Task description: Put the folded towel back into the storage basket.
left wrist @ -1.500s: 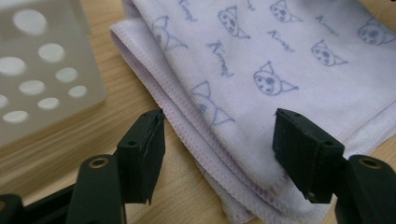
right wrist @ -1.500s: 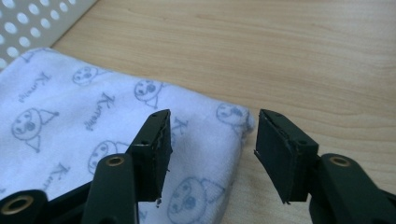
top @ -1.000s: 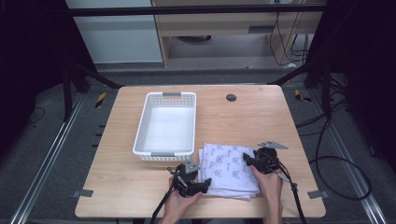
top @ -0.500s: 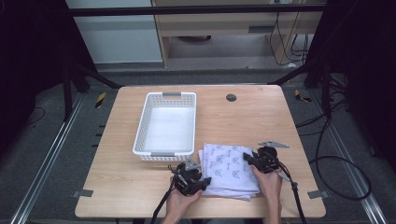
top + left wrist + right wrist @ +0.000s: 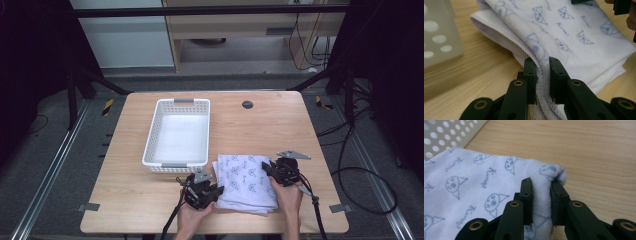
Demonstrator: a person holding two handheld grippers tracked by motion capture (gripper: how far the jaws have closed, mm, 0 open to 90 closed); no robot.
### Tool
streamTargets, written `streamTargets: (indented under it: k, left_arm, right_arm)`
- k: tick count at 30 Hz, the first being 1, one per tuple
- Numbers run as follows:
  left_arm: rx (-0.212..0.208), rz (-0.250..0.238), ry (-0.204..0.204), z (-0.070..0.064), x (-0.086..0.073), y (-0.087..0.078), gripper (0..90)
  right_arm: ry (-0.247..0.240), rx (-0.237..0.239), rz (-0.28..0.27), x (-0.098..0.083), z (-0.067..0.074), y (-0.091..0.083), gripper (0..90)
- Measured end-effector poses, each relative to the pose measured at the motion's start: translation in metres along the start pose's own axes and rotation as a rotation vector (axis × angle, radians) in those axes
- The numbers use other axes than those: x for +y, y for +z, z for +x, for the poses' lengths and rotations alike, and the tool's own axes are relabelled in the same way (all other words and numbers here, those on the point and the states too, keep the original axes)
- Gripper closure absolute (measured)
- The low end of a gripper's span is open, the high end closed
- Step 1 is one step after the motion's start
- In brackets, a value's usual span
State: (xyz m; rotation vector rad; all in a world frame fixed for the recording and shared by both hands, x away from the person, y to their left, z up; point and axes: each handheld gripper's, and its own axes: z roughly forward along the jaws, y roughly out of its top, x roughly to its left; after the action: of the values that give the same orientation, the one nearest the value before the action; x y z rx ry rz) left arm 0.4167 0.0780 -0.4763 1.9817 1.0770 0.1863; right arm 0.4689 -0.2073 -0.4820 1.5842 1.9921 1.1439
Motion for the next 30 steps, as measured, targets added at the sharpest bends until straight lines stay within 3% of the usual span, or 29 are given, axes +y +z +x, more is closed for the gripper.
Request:
streamTargets:
  k: [5, 14, 19, 30]
  left_arm:
    - [-0.007, -0.03, 0.043, -0.01, 0.009, -0.014, 77.3]
    - [-0.015, -0.079, 0.078, -0.017, 0.022, -0.037, 77.2]
    - [-0.003, -0.094, 0.101, -0.017, 0.026, -0.048, 77.2]
    - [0.005, -0.125, 0.114, -0.008, 0.03, -0.067, 77.2]
  right_arm:
    - [-0.018, -0.003, -0.049, 0.006, 0.006, -0.017, 75.4]
    - [-0.039, -0.002, -0.14, 0.02, 0.017, -0.049, 75.2]
    - [-0.055, -0.004, -0.169, 0.026, 0.027, -0.058, 75.1]
    - [-0.107, -0.001, -0.222, 0.04, 0.049, -0.071, 75.0]
